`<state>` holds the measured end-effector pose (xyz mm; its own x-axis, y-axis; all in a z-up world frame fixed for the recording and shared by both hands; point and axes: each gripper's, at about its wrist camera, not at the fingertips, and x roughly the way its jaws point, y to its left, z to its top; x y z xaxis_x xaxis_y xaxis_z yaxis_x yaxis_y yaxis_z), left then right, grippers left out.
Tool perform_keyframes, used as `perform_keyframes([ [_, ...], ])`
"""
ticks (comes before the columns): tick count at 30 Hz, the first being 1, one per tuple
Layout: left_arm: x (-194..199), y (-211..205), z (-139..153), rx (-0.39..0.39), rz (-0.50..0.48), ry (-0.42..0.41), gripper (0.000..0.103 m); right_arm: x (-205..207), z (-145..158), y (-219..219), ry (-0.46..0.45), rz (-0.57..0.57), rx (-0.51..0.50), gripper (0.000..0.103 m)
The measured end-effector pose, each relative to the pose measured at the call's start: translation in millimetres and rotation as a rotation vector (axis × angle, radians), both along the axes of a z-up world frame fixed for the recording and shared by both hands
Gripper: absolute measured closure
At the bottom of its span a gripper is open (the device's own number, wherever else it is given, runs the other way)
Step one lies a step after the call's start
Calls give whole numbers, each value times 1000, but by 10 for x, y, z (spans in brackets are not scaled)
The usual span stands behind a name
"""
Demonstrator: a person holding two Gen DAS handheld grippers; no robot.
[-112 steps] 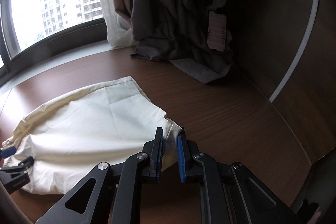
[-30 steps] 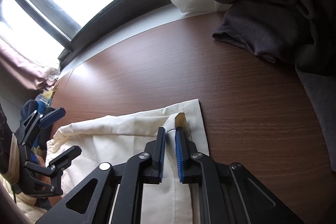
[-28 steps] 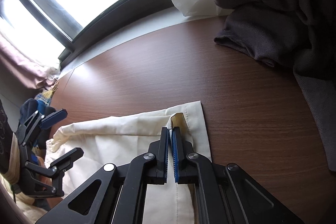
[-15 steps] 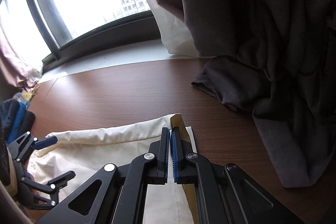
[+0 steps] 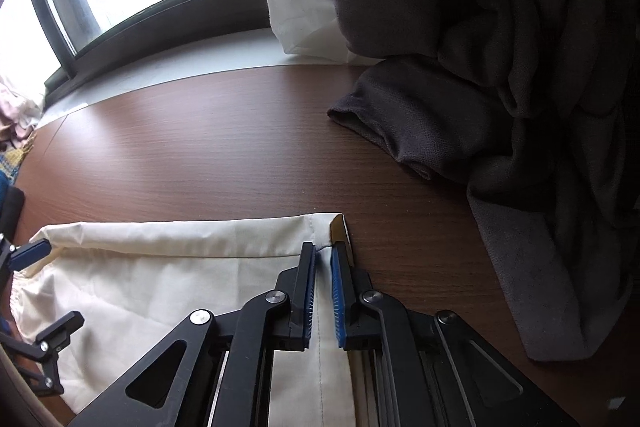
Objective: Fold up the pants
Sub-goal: 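Fold the held edge over with the right tool and open it, then withdraw the open right tool from the folded shorts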
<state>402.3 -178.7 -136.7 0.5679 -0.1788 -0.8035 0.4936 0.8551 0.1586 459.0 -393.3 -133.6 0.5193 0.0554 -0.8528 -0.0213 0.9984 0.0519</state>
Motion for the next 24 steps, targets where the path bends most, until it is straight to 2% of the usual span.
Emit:
perform_keyframes([
  [2,-8,7,31,-10,5,-3,27,-33,47,-29,-13,-34,-34,66],
  [3,-20,12,50,-15,8,-6,27,-56,77,-45,-23,-52,-55,65],
  [11,-225,221,325,-68,43,-68,27,-441,495,108,-111,-46,-70,65],
  [18,-449,662,541,-131,115,-89,27,-831,834,575,-183,37,-5,65],
  [24,-613,1124,586,-158,181,-109,27,-909,893,1214,-221,129,2,65],
])
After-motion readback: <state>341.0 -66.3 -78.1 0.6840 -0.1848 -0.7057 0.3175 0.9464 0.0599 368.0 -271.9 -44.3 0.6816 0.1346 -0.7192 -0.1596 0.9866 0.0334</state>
